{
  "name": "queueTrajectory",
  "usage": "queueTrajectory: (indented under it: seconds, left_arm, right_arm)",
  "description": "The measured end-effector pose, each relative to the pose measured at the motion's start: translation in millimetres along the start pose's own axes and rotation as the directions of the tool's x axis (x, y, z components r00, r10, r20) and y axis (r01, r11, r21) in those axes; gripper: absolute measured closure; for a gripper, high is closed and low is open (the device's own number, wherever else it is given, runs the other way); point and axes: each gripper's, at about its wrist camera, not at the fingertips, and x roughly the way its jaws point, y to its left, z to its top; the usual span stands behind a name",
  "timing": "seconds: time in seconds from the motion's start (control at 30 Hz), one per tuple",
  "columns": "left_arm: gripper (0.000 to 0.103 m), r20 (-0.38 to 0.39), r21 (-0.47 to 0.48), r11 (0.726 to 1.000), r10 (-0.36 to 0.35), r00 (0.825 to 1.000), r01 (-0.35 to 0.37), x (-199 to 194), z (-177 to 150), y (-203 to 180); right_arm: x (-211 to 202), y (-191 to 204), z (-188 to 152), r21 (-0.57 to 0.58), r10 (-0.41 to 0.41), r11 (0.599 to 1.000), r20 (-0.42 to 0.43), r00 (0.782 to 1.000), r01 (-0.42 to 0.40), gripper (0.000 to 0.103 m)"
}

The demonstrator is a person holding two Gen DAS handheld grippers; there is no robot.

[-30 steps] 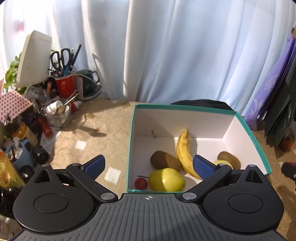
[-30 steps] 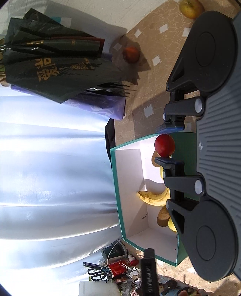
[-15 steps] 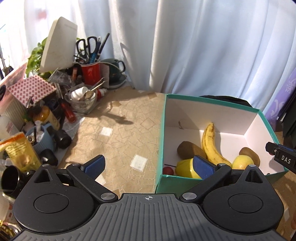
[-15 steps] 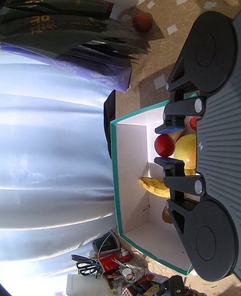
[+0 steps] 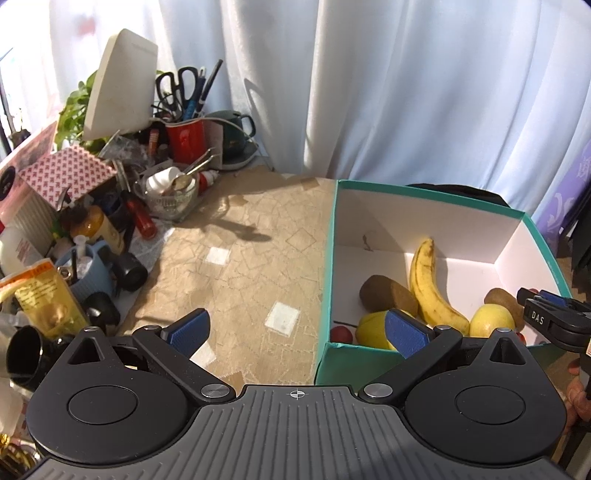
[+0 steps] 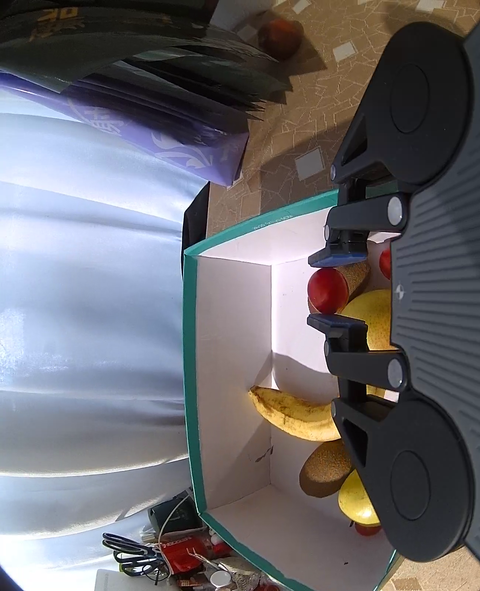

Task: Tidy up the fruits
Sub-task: 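Lower the cherry tomato into the box and open the right gripper, then move the left gripper down to the orange and close on it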

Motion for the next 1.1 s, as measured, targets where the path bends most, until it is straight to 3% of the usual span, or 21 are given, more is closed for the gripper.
queueTrajectory:
  seconds: [0.3, 0.57, 0.67, 0.73, 0.8, 1.03, 1.1]
  left_arm:
    - [0.0, -0.005, 0.018, 1.0, -0.006, 1.0, 0.006, 0.4, -0.8, -2.8]
    - [0.0, -0.009, 0.028, 0.999, -0.014, 1.0, 0.015, 0.1, -1.2, -4.2]
    - [0.0, -0.009, 0.03, 0.999, -0.017, 1.0, 0.018, 0.1, -1.1, -4.4]
    - [0.0, -0.007, 0.033, 0.999, -0.021, 1.0, 0.021, -0.9, -1.7, -5.2]
    - [0.0, -0.007, 0.038, 0.999, -0.026, 1.0, 0.026, -1.5, -2.0, -5.7]
    - [0.0, -0.005, 0.07, 0.996, -0.057, 0.998, 0.057, -6.1, -4.8, -9.5]
    - [0.0, -0.003, 0.092, 0.992, -0.082, 0.997, 0.082, -8.9, -6.9, -12.8]
  right_arm:
    - [5.3, 11.4, -6.7, -0.097, -0.071, 0.993, 0.032, 0.997, 0.074, 0.077]
    - [8.3, 20.1, -8.7, -0.144, -0.09, 0.985, 0.044, 0.995, 0.095, 0.07]
    - [5.7, 19.3, -8.2, -0.136, -0.051, 0.989, 0.037, 0.998, 0.056, 0.062]
    - [1.1, 19.1, -9.0, -0.122, -0.033, 0.992, 0.041, 0.999, 0.038, 0.045]
    - [-5.3, 17.3, -10.4, -0.103, -0.029, 0.994, 0.06, 0.998, 0.035, 0.038]
    - [-46.9, 2.8, -13.2, -0.018, -0.018, 1.0, 0.121, 0.992, 0.02, 0.034]
    - [-68.3, -0.5, -17.3, 0.008, -0.024, 1.0, 0.159, 0.987, 0.023, 0.028]
